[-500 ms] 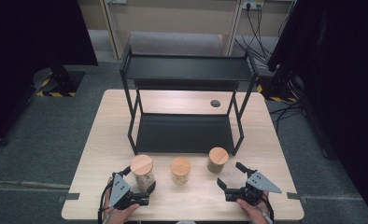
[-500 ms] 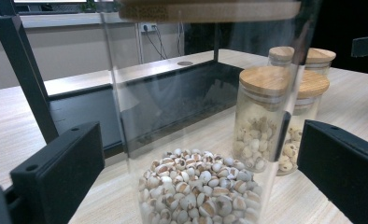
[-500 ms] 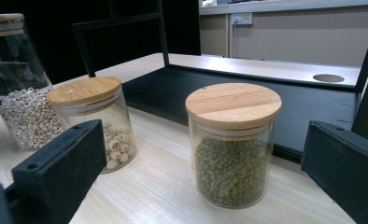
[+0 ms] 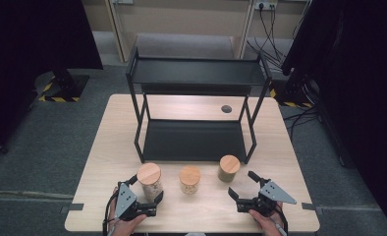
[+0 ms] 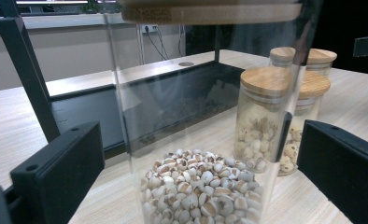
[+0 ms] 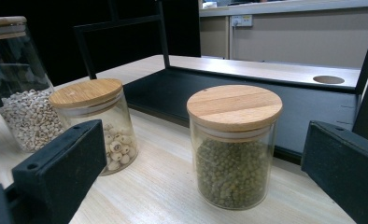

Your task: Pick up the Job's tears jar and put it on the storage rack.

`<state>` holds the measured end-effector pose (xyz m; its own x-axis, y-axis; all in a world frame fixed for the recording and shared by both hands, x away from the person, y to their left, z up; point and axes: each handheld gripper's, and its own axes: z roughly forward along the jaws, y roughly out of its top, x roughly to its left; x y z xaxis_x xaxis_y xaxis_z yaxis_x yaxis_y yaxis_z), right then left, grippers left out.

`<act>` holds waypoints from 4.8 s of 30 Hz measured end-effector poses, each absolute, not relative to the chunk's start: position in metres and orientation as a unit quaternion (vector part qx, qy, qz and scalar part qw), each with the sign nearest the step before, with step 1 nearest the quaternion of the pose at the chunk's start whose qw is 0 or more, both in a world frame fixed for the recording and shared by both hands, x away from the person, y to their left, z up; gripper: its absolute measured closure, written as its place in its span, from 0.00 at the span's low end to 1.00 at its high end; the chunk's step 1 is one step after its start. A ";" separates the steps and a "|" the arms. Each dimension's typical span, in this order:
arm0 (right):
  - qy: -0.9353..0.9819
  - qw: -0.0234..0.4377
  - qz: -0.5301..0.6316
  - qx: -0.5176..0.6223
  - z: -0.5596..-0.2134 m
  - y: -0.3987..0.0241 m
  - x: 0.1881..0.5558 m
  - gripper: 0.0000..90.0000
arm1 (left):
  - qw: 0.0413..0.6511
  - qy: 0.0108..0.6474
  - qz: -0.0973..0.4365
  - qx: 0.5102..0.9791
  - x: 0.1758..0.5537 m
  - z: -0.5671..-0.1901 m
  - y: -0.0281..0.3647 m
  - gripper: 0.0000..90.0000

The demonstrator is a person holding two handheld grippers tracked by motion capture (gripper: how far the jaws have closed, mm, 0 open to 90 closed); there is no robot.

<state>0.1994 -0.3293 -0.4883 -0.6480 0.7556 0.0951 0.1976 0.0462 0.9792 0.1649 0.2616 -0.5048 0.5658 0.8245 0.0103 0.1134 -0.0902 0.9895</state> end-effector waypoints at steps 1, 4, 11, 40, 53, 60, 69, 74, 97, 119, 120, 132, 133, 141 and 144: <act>0.684 0.235 0.597 0.348 -0.489 -0.329 0.199 0.00 | 0.577 0.350 0.308 0.671 0.165 -0.505 0.262 0.00; 0.684 0.235 0.598 0.347 -0.488 -0.329 0.199 0.00 | 0.577 0.350 0.309 0.670 0.165 -0.505 0.262 0.00; 0.684 0.234 0.598 0.348 -0.488 -0.329 0.199 0.01 | 0.577 0.350 0.310 0.670 0.164 -0.505 0.262 0.00; 0.684 0.230 0.599 0.347 -0.489 -0.329 0.201 0.01 | 0.584 0.356 0.303 0.664 0.170 -0.506 0.258 0.02; 0.685 0.226 0.600 0.347 -0.490 -0.328 0.202 0.01 | 0.573 0.350 0.313 0.672 0.175 -0.499 0.253 0.27; 0.684 0.226 0.601 0.346 -0.490 -0.329 0.203 0.01 | 0.567 0.353 0.313 0.675 0.174 -0.495 0.252 0.27; 0.686 0.224 0.601 0.342 -0.490 -0.327 0.203 0.01 | 0.576 0.364 0.299 0.668 0.184 -0.484 0.251 0.27; 0.687 0.223 0.602 0.340 -0.489 -0.328 0.203 0.01 | 0.572 0.362 0.301 0.672 0.192 -0.480 0.247 0.27; 0.690 0.218 0.602 0.338 -0.490 -0.327 0.204 0.02 | 0.570 0.360 0.305 0.672 0.223 -0.462 0.234 0.28; 0.690 0.215 0.603 0.338 -0.490 -0.327 0.205 0.02 | 0.562 0.365 0.325 0.668 0.266 -0.445 0.209 0.28; 0.689 0.215 0.603 0.338 -0.490 -0.328 0.205 0.02 | 0.561 0.367 0.325 0.667 0.268 -0.445 0.208 0.28; 0.689 0.216 0.604 0.338 -0.490 -0.329 0.205 0.02 | 0.549 0.374 0.341 0.665 0.292 -0.450 0.195 0.28; 0.689 0.217 0.604 0.338 -0.490 -0.329 0.205 0.02 | 0.548 0.376 0.343 0.664 0.294 -0.451 0.194 0.28; 0.689 0.218 0.604 0.336 -0.490 -0.330 0.204 0.02 | 0.542 0.391 0.349 0.657 0.311 -0.454 0.187 0.28; 0.689 0.218 0.604 0.336 -0.490 -0.330 0.204 0.02 | 0.540 0.391 0.353 0.657 0.314 -0.456 0.185 0.28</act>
<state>0.2043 -0.3298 -0.4897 -0.6799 0.7256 0.1057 0.1997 0.0446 0.9788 0.3143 0.1852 -0.4559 0.4462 0.8940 0.0414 0.1319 -0.1114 0.9850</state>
